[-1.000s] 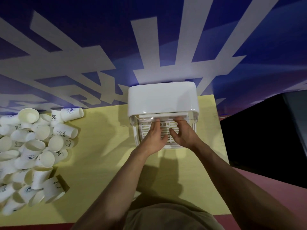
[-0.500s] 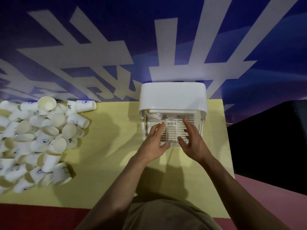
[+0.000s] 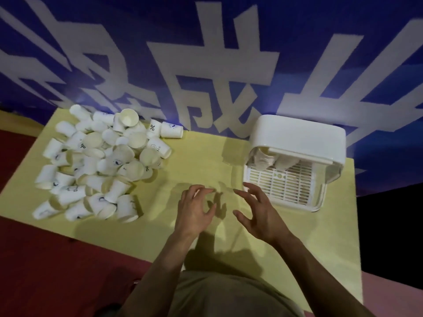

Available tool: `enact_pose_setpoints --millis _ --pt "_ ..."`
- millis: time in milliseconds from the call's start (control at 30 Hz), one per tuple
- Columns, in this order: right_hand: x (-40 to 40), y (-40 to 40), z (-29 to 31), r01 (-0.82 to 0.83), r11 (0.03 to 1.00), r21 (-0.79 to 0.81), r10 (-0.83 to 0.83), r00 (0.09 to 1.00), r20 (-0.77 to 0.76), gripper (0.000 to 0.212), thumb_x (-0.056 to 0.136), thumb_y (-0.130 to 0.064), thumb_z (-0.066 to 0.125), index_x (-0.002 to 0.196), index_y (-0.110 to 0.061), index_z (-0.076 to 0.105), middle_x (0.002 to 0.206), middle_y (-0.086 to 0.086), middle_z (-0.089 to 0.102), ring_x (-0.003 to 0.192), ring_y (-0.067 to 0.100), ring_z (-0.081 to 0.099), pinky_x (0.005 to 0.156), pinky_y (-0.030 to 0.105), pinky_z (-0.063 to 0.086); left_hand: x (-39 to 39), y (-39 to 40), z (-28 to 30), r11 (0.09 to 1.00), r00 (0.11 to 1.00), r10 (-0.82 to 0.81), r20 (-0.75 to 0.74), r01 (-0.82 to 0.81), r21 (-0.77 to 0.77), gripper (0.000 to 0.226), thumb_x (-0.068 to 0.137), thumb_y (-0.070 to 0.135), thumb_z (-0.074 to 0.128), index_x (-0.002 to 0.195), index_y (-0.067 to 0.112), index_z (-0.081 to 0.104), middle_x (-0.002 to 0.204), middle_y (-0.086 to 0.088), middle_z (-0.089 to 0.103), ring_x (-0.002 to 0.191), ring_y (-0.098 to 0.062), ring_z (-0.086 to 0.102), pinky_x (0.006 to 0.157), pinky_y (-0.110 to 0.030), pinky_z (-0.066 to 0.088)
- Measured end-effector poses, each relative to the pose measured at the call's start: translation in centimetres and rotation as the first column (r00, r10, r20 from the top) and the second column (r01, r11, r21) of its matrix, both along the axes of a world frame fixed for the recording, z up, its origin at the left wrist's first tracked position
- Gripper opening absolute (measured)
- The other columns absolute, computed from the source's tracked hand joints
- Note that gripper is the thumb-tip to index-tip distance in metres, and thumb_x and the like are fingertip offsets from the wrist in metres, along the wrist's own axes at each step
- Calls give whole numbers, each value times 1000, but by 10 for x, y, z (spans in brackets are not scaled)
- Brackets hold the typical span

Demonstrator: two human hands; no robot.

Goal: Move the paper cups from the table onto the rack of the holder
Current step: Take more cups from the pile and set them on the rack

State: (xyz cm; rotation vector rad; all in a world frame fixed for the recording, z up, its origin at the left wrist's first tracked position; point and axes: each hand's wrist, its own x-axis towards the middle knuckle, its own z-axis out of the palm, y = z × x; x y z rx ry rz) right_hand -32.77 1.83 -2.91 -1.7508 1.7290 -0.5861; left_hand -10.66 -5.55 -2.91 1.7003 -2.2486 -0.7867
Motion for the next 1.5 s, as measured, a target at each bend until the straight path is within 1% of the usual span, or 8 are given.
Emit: enact_pose_setpoints --millis 267,500,600,767,867,1167,1367,1500 --pt "139 -58 3 31 996 80 -30 999 -15 53 96 -44 67 145 -27 53 160 0 33 139 20 47 106 32 48 163 -52 -16 959 942 269 201 -281 34 54 83 36 74 133 29 58 145 -5 39 134 -32 35 106 -53 38" --pt "237 -120 1 -22 995 99 27 998 -50 60 95 -39 70 149 -22 49 158 6 35 140 27 45 111 39 46 251 -50 -38 956 920 239 312 -278 88 54 81 46 66 129 21 62 143 -20 42 125 -42 44 97 -51 47" --pt "266 -150 2 -54 996 71 62 991 -116 63 93 -38 71 149 -19 48 155 12 36 134 36 45 109 47 45 258 -51 -50 908 932 242 271 -316 275 57 84 41 66 137 28 52 151 -17 27 132 -39 37 102 -50 46" --pt "288 -194 -2 -124 992 -5 116 941 -317 75 85 -37 78 149 -12 48 152 18 43 129 41 43 106 52 45 265 -41 -73 933 973 143 182 -194 303 65 89 50 63 147 33 40 156 -21 8 125 -41 43 100 -47 49" --pt "297 -214 -6 -217 975 41 211 861 -463 84 83 -41 79 154 -14 42 155 15 40 136 42 38 101 53 44 269 -41 -75 943 983 149 106 -173 284 61 89 51 64 144 33 45 154 -18 14 124 -36 46 98 -44 51" --pt "321 -240 -25 -342 924 171 364 647 -670 98 87 -48 70 162 -20 14 159 5 34 148 36 25 116 60 21 285 -48 -54 935 977 212 -11 -200 294 64 85 44 72 142 26 48 147 -14 33 129 -32 48 98 -43 52" --pt "321 -240 -32 -373 918 134 359 642 -677 89 87 -51 67 159 -17 27 146 7 48 140 35 39 115 63 23 287 -56 -42 961 964 219 -153 -186 203 65 77 26 79 136 14 54 133 -12 44 118 -28 54 95 -40 54" --pt "315 -226 -25 -311 950 0 261 797 -544 83 84 -50 68 153 -14 41 139 14 54 131 37 45 108 57 37 282 -59 -35 969 953 218 -212 -186 160 59 77 24 77 131 12 55 126 -7 47 109 -22 55 85 -33 52"
